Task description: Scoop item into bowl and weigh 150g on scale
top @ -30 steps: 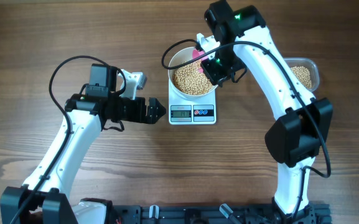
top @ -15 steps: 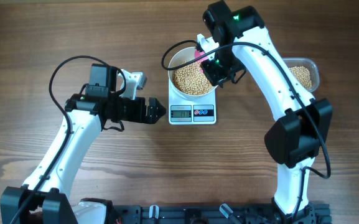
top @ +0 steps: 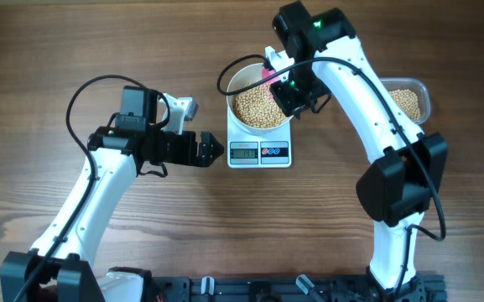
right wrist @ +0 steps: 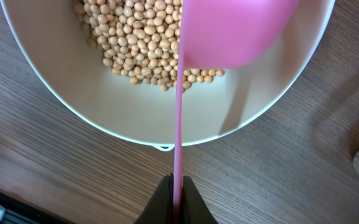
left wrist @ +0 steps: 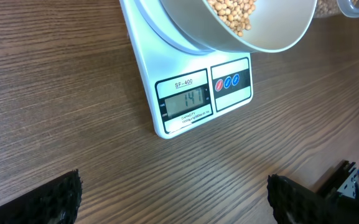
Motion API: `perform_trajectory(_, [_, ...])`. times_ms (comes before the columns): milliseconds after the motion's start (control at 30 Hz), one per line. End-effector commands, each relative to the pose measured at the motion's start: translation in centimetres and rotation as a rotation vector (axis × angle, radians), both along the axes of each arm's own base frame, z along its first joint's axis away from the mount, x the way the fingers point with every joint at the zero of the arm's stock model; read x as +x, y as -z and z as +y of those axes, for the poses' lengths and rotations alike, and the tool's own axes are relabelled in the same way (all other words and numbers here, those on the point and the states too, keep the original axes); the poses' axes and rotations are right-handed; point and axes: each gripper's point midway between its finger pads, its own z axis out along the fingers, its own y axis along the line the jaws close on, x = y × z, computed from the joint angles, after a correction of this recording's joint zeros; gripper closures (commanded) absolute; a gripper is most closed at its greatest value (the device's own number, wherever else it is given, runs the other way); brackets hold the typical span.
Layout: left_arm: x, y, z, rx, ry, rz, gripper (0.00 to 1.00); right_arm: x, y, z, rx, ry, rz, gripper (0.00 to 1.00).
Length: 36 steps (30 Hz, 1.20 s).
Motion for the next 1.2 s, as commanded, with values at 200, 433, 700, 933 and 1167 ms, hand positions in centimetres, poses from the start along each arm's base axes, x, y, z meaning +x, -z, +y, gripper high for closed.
perform_trajectory(200, [0.6, -0.5, -0.1, 0.008, 0.016, -0.031, 0.0, 1.1, -1.8, 0.0, -0.004, 0.012, -0.088, 0.96])
perform_trajectory(433, [0.6, -0.5, -0.1, 0.008, 0.016, -0.031, 0.0, 0.5, -1.8, -0.2, -0.019, 0.032, -0.068, 0.96])
perform_trajectory(700, [0.6, -0.5, -0.1, 0.008, 0.016, -0.031, 0.0, 0.3, -1.8, 0.0, -0.013, 0.031, -0.061, 0.96])
perform_trajectory(933, [0.6, -0.5, -0.1, 0.008, 0.016, -0.031, 0.0, -0.4, -2.0, 1.4, 0.074, 0.002, -0.019, 0.96])
perform_trajectory(1167, [0.6, -0.5, -0.1, 0.008, 0.016, -0.031, 0.0, -0.5, -2.0, 1.3, 0.072, 0.002, -0.015, 0.96])
